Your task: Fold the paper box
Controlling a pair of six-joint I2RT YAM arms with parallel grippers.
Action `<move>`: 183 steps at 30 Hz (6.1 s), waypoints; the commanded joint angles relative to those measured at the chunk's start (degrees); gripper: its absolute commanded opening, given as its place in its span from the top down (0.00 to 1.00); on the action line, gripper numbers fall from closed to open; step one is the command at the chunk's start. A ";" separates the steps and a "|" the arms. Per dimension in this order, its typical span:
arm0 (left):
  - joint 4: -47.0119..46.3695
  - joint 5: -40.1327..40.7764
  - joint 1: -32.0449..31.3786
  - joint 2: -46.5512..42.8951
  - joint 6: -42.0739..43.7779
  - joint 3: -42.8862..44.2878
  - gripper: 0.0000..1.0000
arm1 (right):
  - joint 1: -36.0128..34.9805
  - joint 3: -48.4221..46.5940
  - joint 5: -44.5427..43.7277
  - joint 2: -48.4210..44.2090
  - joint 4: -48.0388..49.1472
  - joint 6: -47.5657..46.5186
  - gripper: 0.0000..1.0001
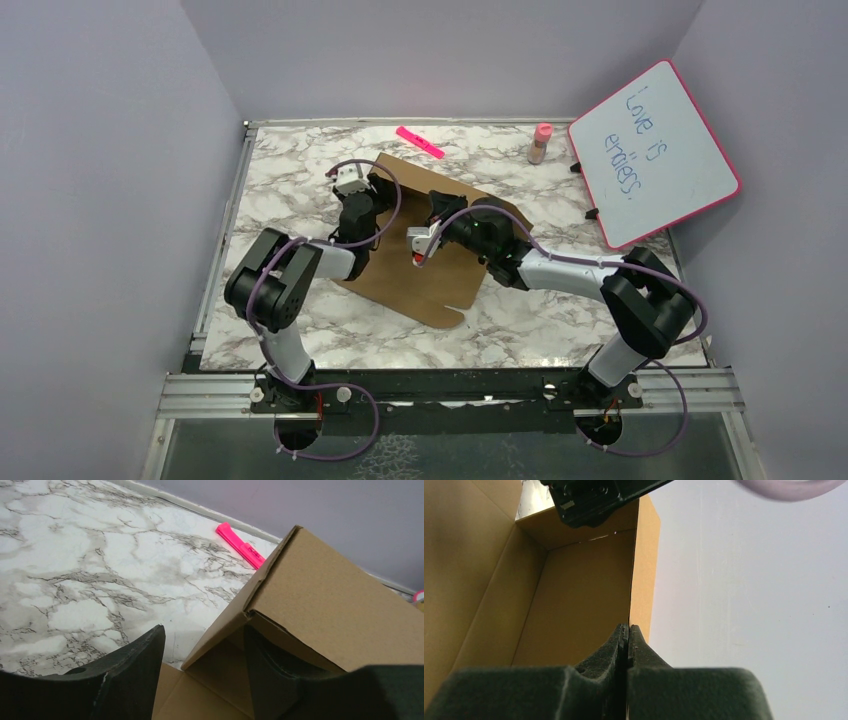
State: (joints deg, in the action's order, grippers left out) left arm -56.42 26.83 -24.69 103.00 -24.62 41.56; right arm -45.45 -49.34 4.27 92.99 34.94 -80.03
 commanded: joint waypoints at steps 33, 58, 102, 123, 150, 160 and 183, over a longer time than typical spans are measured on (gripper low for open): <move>19.18 -32.37 10.70 -14.67 3.08 -5.30 0.16 | -0.75 2.45 -15.57 -19.13 -1.94 46.48 0.28; 11.98 -43.92 13.10 0.16 7.79 5.77 0.16 | -0.75 8.84 -37.28 -32.30 -24.37 99.02 0.00; 7.26 -2.30 -1.39 -19.81 15.18 -13.65 1.00 | -0.78 5.00 -33.21 -31.05 -28.15 101.35 0.01; 23.73 14.30 -12.93 -33.29 10.42 -19.93 0.75 | -0.65 -3.07 -31.65 -24.63 -35.56 103.40 0.00; 69.40 -0.88 -13.28 -60.25 3.56 -2.91 0.01 | 4.23 -5.77 -25.40 -17.38 -31.42 109.45 0.07; 71.73 -8.83 -10.73 -42.31 20.90 16.55 0.01 | 7.62 -3.31 -19.10 -15.02 -28.48 115.11 0.13; 75.92 -30.01 -10.47 -16.96 28.95 35.63 0.01 | 10.59 7.12 -7.11 -15.24 -15.62 124.26 0.34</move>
State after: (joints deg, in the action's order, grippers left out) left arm 19.44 2.46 -35.27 83.70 3.79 74.83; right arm -35.46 -44.34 -7.92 77.89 16.99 41.89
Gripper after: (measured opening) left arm 0.988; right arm 0.679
